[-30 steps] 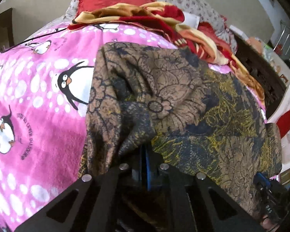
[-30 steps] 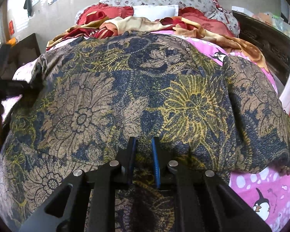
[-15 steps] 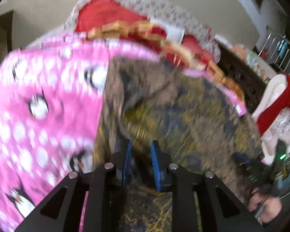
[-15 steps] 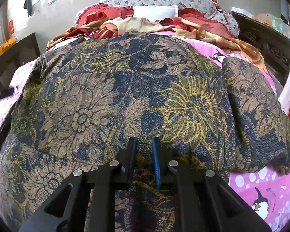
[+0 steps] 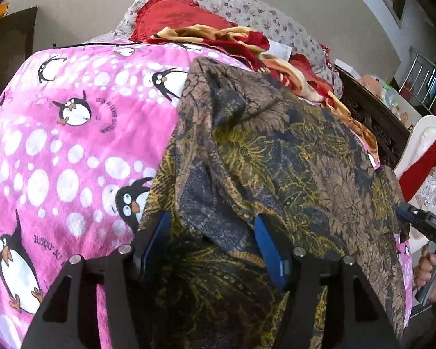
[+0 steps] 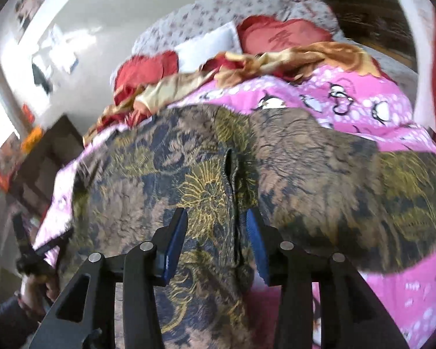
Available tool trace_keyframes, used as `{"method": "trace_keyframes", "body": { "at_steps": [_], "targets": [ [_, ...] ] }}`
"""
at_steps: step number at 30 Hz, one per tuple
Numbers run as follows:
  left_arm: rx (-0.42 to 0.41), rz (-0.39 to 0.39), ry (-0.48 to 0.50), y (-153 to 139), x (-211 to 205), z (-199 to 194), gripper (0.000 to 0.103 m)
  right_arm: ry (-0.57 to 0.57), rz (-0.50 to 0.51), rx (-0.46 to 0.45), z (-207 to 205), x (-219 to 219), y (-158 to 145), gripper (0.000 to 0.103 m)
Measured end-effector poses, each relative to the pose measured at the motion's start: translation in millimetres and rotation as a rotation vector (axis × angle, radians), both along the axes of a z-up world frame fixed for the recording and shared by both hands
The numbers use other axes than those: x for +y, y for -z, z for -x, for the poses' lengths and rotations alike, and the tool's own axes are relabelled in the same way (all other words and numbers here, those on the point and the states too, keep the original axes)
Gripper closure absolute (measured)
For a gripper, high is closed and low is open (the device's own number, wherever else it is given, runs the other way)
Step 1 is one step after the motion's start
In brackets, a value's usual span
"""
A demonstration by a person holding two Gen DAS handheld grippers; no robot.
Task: Fold small clothes
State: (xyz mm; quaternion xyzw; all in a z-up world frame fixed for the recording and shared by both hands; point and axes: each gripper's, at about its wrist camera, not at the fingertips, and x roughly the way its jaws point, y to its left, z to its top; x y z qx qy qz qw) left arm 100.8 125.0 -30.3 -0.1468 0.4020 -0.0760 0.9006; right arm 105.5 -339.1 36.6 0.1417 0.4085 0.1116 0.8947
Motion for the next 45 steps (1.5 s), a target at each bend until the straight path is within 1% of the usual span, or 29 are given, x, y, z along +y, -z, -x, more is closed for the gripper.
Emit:
{"method": "trace_keyframes", "body": {
  "at_steps": [2, 3, 4, 5, 6, 7, 8, 9, 11, 12, 13, 15, 17, 21, 23, 24, 25, 27, 29, 31, 32, 33, 35, 37, 40, 43, 45],
  "targets": [
    [-0.001, -0.005, -0.002, 0, 0, 0, 0.039, -0.029, 0.029, 0.027, -15, 8, 7, 0.075],
    [0.0, -0.008, -0.003, 1, 0, -1, 0.039, -0.032, 0.065, 0.036, -21, 11, 11, 0.076],
    [0.001, -0.009, -0.004, 1, 0, -1, 0.039, -0.014, 0.119, 0.047, -27, 13, 15, 0.076],
    [0.001, -0.009, -0.006, 1, -1, -1, 0.039, -0.006, 0.133, 0.064, -30, 13, 18, 0.076],
    [0.001, -0.009, -0.006, 1, -1, -2, 0.039, -0.007, 0.123, 0.086, -36, 12, 21, 0.086],
    [0.001, -0.007, -0.007, 1, 0, -2, 0.039, -0.025, 0.107, 0.081, -36, 12, 20, 0.095],
    [0.001, -0.004, -0.007, 2, -1, -4, 0.039, -0.043, 0.12, 0.066, -36, 15, 18, 0.1],
    [0.0, 0.002, -0.007, 2, 0, -4, 0.039, -0.062, 0.141, 0.046, -35, 19, 14, 0.103],
    [-0.001, 0.013, -0.007, 2, 1, -3, 0.039, -0.113, 0.146, 0.042, -34, 24, 12, 0.103],
    [-0.002, 0.017, -0.007, 2, 2, -3, 0.039, -0.105, 0.175, 0.046, -34, 25, 11, 0.103],
    [-0.003, 0.02, -0.007, 2, 2, -2, 0.039, -0.067, 0.213, 0.039, -33, 20, 7, 0.103],
    [-0.003, 0.022, -0.007, 2, 2, -2, 0.039, -0.006, 0.198, 0.016, -29, 6, -4, 0.103],
    [-0.003, 0.02, -0.007, 2, 2, -2, 0.039, 0.038, 0.234, -0.004, -24, -3, -15, 0.103],
    [-0.004, 0.025, -0.007, 2, 3, -2, 0.039, 0.058, 0.268, 0.036, -19, -9, -13, 0.103],
    [-0.004, 0.021, -0.007, 2, 2, -2, 0.039, 0.042, 0.247, 0.047, -21, -3, -10, 0.103],
    [-0.004, 0.02, -0.007, 2, 2, -2, 0.039, 0.043, 0.259, 0.051, -21, -1, -8, 0.103],
    [-0.004, 0.019, -0.007, 2, 2, -2, 0.039, 0.049, 0.263, 0.062, -21, 0, -7, 0.103],
    [-0.004, 0.016, -0.007, 2, 2, -2, 0.039, 0.054, 0.24, 0.092, -23, -3, -6, 0.103],
    [-0.004, 0.015, -0.007, 2, 2, -2, 0.039, 0.074, 0.231, 0.051, -16, -13, -20, 0.103],
    [-0.004, 0.015, -0.007, 2, 2, -3, 0.039, 0.113, 0.206, -0.011, -2, -33, -40, 0.096],
    [-0.004, 0.016, -0.007, 2, 2, -2, 0.039, 0.139, 0.202, -0.033, 6, -48, -49, 0.09],
    [-0.004, 0.015, -0.007, 1, 2, -2, 0.039, 0.161, 0.207, -0.038, 11, -58, -54, 0.088],
    [-0.004, 0.014, -0.007, 1, 2, -2, 0.039, 0.231, 0.201, -0.033, 24, -95, -58, 0.088],
    [-0.004, 0.014, -0.006, 2, 2, -2, 0.039, 0.328, 0.148, 0.002, 41, -140, -53, 0.088],
    [-0.003, 0.006, -0.004, 1, 1, -2, 0.039, 0.514, 0.066, 0.047, 72, -210, -35, 0.088],
    [-0.001, -0.007, -0.002, 1, -1, -3, 0.039, 0.643, 0.006, 0.103, 90, -260, -15, 0.088],
    [-0.001, -0.011, 0.0, 1, -2, -3, 0.038, 0.683, -0.078, 0.146, 94, -288, 3, 0.088]
  ]
}}
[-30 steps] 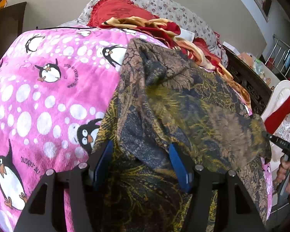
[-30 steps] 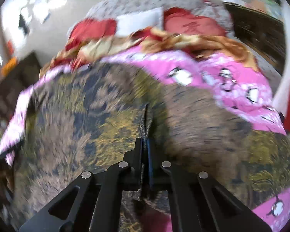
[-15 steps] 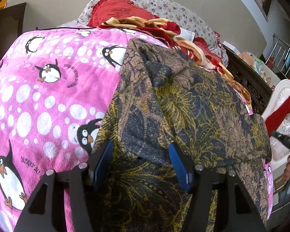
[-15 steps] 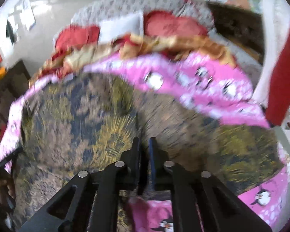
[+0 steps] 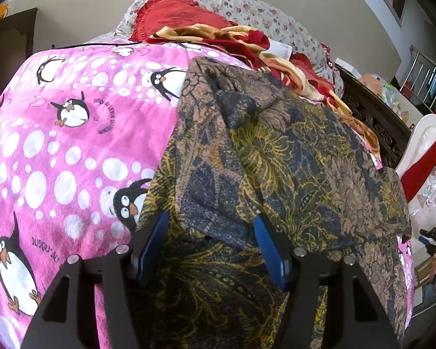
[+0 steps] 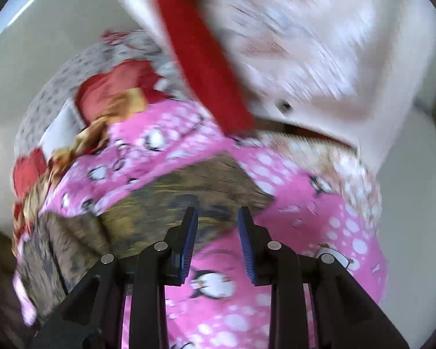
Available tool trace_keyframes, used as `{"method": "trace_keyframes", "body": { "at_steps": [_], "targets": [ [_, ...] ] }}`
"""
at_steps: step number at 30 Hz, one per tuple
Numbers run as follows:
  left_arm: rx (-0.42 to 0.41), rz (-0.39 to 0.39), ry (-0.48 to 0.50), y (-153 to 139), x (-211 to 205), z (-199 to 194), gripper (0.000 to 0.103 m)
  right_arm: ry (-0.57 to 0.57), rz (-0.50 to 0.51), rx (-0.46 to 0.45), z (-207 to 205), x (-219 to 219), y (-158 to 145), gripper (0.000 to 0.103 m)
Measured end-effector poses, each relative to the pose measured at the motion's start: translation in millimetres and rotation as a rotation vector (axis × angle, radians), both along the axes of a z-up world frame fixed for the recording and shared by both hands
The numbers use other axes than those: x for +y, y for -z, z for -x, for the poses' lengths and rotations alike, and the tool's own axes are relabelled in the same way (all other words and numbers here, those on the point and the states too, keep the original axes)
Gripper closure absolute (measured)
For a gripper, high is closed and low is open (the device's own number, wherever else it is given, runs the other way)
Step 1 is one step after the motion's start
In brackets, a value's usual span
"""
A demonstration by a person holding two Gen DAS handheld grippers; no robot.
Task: Fold small clothes
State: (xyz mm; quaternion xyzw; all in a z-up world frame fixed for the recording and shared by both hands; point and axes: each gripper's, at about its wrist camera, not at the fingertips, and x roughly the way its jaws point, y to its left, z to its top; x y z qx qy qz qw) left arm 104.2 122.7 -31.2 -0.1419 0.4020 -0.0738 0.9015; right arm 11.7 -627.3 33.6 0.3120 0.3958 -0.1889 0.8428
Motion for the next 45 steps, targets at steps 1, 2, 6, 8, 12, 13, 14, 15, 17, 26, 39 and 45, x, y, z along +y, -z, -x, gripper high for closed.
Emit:
{"method": "trace_keyframes", "body": {
  "at_steps": [1, 2, 6, 8, 12, 13, 14, 15, 17, 26, 39, 45],
  "targets": [
    [0.001, -0.002, 0.001, 0, 0, 0, 0.038, 0.029, -0.058, 0.001, 2, -14, 13, 0.088],
    [0.001, -0.007, 0.002, 0, -1, -1, 0.037, 0.048, -0.089, -0.001, 2, -23, 20, 0.088],
    [0.006, -0.047, 0.01, 0, -8, -2, 0.034, 0.152, -0.311, -0.063, 8, -44, 61, 0.088],
    [0.008, -0.062, 0.013, 0, -10, -3, 0.033, 0.168, -0.402, -0.097, 5, -48, 77, 0.088],
    [0.01, -0.079, 0.015, 0, -12, -3, 0.032, 0.198, -0.405, -0.136, -8, -49, 86, 0.092],
    [0.011, -0.085, 0.016, 0, -13, -3, 0.032, 0.208, -0.359, -0.135, -9, -48, 79, 0.097],
    [0.012, -0.089, 0.017, 0, -13, -3, 0.032, 0.203, -0.328, -0.139, -11, -49, 74, 0.103],
    [0.012, -0.093, 0.017, 0, -14, -3, 0.031, 0.192, -0.28, -0.14, -14, -47, 63, 0.103],
    [0.011, -0.092, 0.018, 0, -14, -3, 0.031, 0.153, -0.164, -0.162, -19, -42, 25, 0.103],
    [0.015, -0.15, 0.036, -9, -27, -1, 0.025, 0.019, 0.323, -0.288, -7, -16, -178, 0.103],
    [-0.08, 0.079, 0.207, -93, -57, 16, 0.013, -0.731, 0.357, -0.351, -98, 309, -149, 0.103],
    [0.014, 0.118, 0.308, -72, -104, -4, 0.013, -0.866, 0.268, -0.172, -97, 407, -21, 0.103]
  ]
}}
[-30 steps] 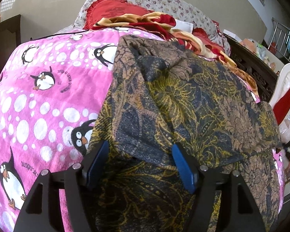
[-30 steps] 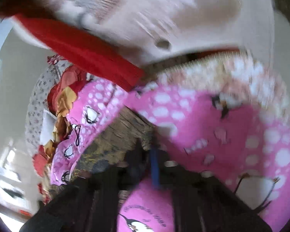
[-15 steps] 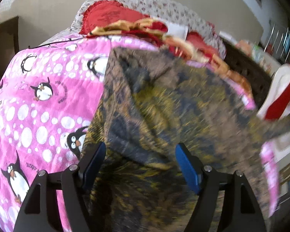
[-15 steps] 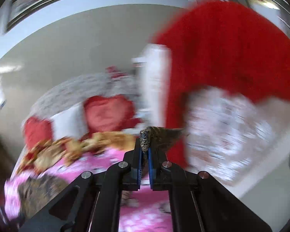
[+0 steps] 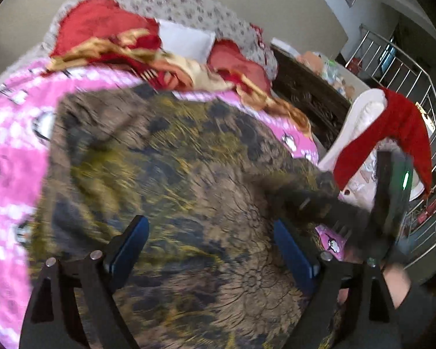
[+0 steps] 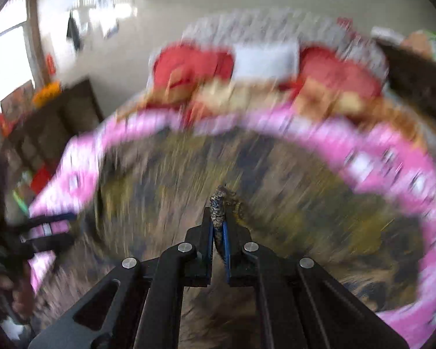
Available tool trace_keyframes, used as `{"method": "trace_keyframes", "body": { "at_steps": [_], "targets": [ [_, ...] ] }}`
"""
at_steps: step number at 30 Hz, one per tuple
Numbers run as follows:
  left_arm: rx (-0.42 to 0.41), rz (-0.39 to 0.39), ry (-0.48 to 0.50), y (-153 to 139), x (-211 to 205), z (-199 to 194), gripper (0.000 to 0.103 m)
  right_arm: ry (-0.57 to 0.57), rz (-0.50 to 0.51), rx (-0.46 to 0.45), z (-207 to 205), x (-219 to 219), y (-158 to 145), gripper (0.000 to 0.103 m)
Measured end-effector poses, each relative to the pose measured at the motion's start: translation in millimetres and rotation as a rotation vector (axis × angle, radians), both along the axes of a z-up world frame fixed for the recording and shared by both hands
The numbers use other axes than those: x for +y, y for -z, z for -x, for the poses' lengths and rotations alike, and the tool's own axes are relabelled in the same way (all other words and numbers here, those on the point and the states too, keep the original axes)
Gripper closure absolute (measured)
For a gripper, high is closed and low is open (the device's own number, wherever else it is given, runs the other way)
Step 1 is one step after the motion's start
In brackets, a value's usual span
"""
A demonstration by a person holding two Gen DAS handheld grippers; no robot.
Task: Fold small clothes
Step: 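Lay the sleeve across the folded shirt with the right gripper and release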
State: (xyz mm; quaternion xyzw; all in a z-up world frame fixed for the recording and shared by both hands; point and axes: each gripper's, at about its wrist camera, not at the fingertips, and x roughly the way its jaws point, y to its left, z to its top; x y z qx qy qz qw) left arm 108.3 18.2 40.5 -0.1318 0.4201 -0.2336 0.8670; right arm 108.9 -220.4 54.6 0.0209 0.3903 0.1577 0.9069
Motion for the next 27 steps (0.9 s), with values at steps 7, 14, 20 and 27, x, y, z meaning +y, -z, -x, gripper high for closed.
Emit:
{"method": "trace_keyframes", "body": {
  "at_steps": [7, 14, 20, 27],
  "targets": [
    [0.168, 0.168, 0.113, 34, -62, -32, 0.024, -0.02, 0.013, -0.006, 41, 5, 39, 0.103],
    [0.344, 0.262, 0.149, 57, -105, -64, 0.043, -0.057, 0.044, -0.089, 48, 13, 27, 0.103],
    [0.348, 0.228, 0.095, 61, -107, -69, 0.084, -0.059, 0.053, -0.098, 45, 16, 30, 0.103],
    [0.255, 0.097, 0.066, 52, -111, -61, 0.098, -0.008, 0.119, -0.062, 50, 18, 33, 0.084]
  ]
}}
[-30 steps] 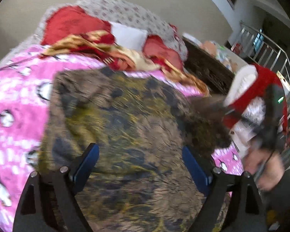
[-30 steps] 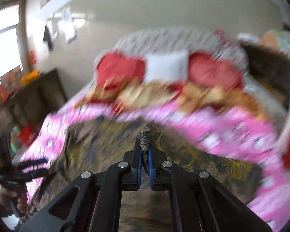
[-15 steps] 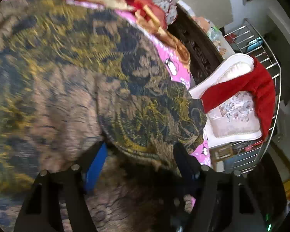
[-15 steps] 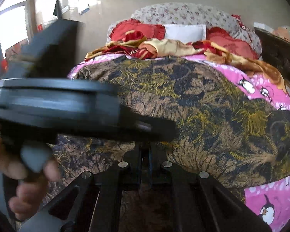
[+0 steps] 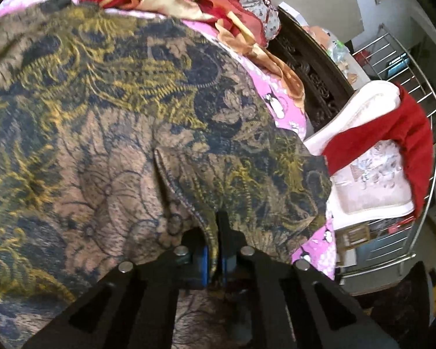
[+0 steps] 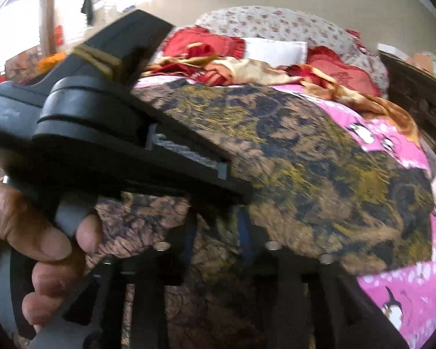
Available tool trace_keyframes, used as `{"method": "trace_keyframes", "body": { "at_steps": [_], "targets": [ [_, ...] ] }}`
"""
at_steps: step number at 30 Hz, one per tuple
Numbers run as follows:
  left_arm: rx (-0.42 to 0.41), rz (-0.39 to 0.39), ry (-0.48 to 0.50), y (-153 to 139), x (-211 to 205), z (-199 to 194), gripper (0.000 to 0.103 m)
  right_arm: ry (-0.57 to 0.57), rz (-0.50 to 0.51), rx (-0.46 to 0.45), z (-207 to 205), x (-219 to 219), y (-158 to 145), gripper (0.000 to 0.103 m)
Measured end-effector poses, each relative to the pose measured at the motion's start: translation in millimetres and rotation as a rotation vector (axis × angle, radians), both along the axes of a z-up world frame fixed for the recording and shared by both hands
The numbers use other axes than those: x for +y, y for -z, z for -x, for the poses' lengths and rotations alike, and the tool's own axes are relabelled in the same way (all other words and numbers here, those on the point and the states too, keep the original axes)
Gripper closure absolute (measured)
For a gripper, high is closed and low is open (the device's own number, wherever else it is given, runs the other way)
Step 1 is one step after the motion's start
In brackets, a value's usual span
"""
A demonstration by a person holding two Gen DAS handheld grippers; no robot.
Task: Fold small clothes
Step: 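Lay the sleeve across the folded shirt with the right gripper and release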
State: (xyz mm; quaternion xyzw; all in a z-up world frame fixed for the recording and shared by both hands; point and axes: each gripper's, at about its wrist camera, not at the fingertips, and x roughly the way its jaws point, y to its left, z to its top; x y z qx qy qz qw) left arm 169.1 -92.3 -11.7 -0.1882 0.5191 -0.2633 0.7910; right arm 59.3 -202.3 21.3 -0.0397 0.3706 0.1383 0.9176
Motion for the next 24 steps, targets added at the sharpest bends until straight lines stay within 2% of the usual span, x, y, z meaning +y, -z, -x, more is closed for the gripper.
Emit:
{"method": "trace_keyframes", "body": {
  "at_steps": [3, 5, 7, 9, 11, 14, 15, 16, 18, 19, 21, 24],
  "targets": [
    [-0.054, -0.048, 0.022, -8, -3, 5, 0.098, 0.091, 0.045, 0.045, 3, -11, 2, 0.084],
    [-0.101, -0.108, 0.048, -14, -10, 12, 0.097, 0.171, 0.107, 0.09, 6, -19, 7, 0.084],
    [-0.138, -0.169, 0.057, -16, -13, 14, 0.088, 0.246, 0.148, 0.139, 12, -29, 13, 0.084],
    [-0.122, -0.187, 0.057, -10, -13, 12, 0.076, 0.296, 0.159, 0.184, 15, -39, 21, 0.084],
    [-0.103, -0.184, 0.038, -4, -12, 8, 0.062, 0.309, 0.144, 0.177, 21, -45, 22, 0.082],
    [-0.076, -0.106, 0.023, 1, -3, 5, 0.055, 0.331, 0.171, 0.175, 23, -47, 27, 0.07],
    [-0.068, -0.082, 0.007, 2, 2, 5, 0.055, 0.342, 0.169, 0.173, 23, -50, 29, 0.061],
    [-0.06, -0.065, -0.003, 3, 3, 4, 0.057, 0.358, 0.157, 0.172, 21, -54, 31, 0.058],
    [-0.038, -0.055, -0.003, 6, 5, 2, 0.078, 0.389, 0.108, 0.184, 21, -65, 33, 0.047],
    [-0.026, -0.06, 0.002, 8, 5, 2, 0.094, 0.4, 0.081, 0.194, 19, -70, 34, 0.044],
    [-0.025, -0.063, 0.008, 9, 5, 3, 0.095, 0.418, 0.031, 0.215, 18, -79, 37, 0.038],
    [-0.041, -0.06, 0.023, 8, 6, 8, 0.095, 0.418, -0.002, 0.222, 19, -83, 37, 0.038]
  ]
}}
